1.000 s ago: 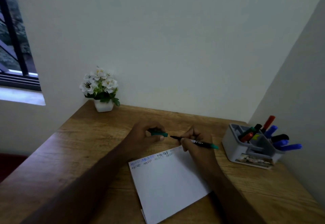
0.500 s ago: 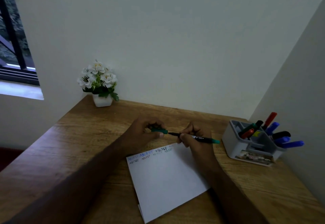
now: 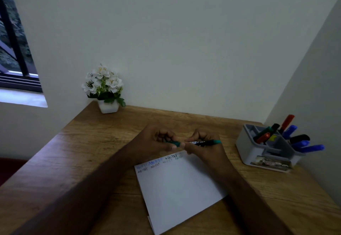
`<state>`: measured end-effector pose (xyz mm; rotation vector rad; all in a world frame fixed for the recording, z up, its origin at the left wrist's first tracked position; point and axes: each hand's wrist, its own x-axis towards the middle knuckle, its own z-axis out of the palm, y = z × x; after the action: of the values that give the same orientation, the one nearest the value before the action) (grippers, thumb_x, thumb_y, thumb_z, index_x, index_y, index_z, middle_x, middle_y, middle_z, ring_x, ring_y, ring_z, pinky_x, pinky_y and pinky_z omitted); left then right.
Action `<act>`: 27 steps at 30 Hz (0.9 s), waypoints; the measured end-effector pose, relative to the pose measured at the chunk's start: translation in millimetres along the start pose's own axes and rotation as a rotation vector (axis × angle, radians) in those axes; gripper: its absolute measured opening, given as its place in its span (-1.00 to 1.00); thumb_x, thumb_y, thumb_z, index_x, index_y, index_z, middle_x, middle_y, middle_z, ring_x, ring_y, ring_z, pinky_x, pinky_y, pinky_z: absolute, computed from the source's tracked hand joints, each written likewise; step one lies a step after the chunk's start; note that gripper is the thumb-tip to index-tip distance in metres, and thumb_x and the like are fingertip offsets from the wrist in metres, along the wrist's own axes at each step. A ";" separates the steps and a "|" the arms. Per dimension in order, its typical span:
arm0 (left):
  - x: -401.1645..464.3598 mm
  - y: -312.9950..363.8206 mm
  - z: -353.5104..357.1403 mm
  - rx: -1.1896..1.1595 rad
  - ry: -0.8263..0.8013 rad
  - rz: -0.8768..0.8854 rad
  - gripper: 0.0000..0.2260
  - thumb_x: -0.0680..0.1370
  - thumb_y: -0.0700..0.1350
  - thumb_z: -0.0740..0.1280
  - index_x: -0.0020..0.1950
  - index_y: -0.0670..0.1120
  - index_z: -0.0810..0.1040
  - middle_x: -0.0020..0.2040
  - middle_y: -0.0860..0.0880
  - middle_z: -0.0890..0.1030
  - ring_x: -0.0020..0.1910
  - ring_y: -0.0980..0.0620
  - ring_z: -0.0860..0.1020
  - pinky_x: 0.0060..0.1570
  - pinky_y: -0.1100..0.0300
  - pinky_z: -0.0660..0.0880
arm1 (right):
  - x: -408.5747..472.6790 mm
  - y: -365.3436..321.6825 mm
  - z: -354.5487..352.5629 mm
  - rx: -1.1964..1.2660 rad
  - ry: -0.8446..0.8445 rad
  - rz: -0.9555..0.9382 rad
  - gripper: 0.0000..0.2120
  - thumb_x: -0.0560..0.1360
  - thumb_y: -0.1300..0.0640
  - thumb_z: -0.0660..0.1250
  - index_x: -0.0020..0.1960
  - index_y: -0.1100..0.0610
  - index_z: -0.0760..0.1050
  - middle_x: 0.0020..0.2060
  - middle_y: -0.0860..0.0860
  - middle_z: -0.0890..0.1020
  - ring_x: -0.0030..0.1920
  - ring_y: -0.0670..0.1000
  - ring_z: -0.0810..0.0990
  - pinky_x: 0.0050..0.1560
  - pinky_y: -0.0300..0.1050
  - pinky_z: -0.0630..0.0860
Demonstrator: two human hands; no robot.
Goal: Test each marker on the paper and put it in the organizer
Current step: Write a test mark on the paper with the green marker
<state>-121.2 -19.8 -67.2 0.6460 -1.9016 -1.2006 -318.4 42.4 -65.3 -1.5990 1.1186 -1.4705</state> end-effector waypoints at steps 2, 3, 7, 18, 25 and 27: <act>-0.2 0.3 0.4 -0.031 -0.011 -0.030 -0.85 0.41 -0.35 0.49 -0.04 -0.27 0.66 -0.11 -0.28 0.68 -0.09 -0.27 0.65 -0.05 -0.02 0.60 | 0.0 -0.9 -1.5 -0.002 -0.018 0.003 -0.84 0.37 0.33 0.55 -0.28 0.33 0.57 -0.41 0.15 0.58 -0.36 0.05 0.56 -0.27 -0.11 0.47; -0.7 0.6 0.6 -0.046 -0.017 -0.040 -0.85 0.40 -0.35 0.49 -0.05 -0.27 0.66 -0.11 -0.29 0.68 -0.10 -0.25 0.65 -0.05 -0.01 0.60 | -0.5 -1.5 -1.8 -0.001 -0.028 0.002 -0.83 0.37 0.33 0.55 -0.28 0.34 0.57 -0.40 0.17 0.59 -0.36 0.05 0.56 -0.27 -0.12 0.47; -1.0 2.8 -0.8 -0.075 -0.017 -0.049 -0.85 0.37 -0.33 0.52 -0.09 -0.26 0.66 -0.13 -0.29 0.68 -0.12 -0.25 0.66 -0.05 -0.05 0.60 | -2.0 -3.5 -1.0 0.026 -0.069 0.014 -0.84 0.39 0.37 0.52 -0.30 0.27 0.57 -0.42 0.10 0.60 -0.40 -0.05 0.56 -0.34 -0.28 0.44; -3.8 18.3 5.5 -0.093 0.063 -0.112 -0.83 0.33 -0.36 0.54 -0.12 -0.22 0.69 -0.16 -0.19 0.71 -0.19 -0.11 0.67 -0.16 0.13 0.62 | -5.6 -7.3 0.5 0.074 0.005 0.043 -0.87 0.38 0.29 0.55 -0.21 0.18 0.60 -0.32 0.06 0.63 -0.30 -0.03 0.59 -0.30 -0.17 0.48; 2.1 41.3 26.1 0.028 0.113 -0.128 -0.81 0.32 -0.24 0.58 -0.11 -0.18 0.67 -0.18 -0.12 0.72 -0.21 -0.02 0.68 -0.21 0.20 0.59 | -7.9 -21.4 0.1 0.141 0.141 -0.007 -0.85 0.59 0.29 0.30 0.06 0.17 0.63 0.00 0.11 0.72 0.05 0.08 0.68 -0.03 -0.17 0.55; 8.0 46.5 28.3 0.115 0.111 -0.110 -0.83 0.35 -0.18 0.58 -0.12 -0.16 0.69 -0.18 -0.09 0.72 -0.18 -0.01 0.68 -0.15 0.18 0.58 | -5.0 -30.4 -6.5 0.041 0.229 -0.063 -0.84 0.62 0.26 0.24 0.11 0.15 0.57 -0.02 0.12 0.69 0.02 0.07 0.66 -0.09 -0.17 0.53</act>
<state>-149.6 8.3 -29.4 0.8717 -1.8724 -1.1050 -320.5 59.4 -38.9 -1.4772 1.1640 -1.7409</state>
